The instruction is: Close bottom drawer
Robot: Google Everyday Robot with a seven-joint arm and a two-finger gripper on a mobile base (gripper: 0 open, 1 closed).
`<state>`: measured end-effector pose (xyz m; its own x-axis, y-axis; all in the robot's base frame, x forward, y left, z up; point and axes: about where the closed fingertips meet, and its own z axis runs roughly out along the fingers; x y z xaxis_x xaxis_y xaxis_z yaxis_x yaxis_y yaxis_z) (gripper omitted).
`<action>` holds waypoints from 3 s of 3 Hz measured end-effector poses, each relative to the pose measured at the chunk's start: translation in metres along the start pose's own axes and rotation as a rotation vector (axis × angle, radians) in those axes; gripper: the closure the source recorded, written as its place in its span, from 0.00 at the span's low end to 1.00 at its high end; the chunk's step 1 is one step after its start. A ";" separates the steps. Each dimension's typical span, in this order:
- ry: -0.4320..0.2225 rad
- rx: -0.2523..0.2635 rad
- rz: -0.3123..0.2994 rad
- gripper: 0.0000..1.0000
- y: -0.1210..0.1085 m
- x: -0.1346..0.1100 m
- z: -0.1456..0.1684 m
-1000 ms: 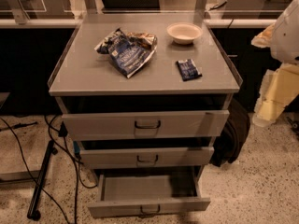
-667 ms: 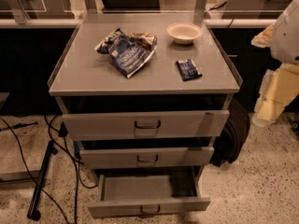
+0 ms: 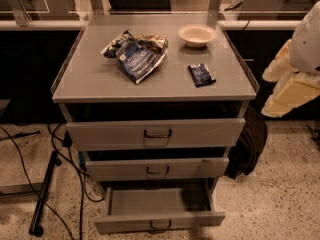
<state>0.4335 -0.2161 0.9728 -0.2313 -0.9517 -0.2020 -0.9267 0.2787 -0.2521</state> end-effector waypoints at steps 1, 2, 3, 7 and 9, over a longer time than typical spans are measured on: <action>-0.031 0.011 -0.002 0.72 0.019 0.003 0.017; -0.100 0.006 0.011 0.95 0.044 0.011 0.062; -0.187 -0.023 0.043 1.00 0.061 0.023 0.123; -0.234 -0.188 0.104 1.00 0.108 0.060 0.235; -0.294 -0.236 0.119 1.00 0.169 0.097 0.337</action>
Offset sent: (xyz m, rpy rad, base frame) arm -0.0298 0.0145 -0.1465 0.2078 -0.0827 0.0065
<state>0.3548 -0.2181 0.5913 -0.2785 -0.8274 -0.4876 -0.9489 0.3154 0.0068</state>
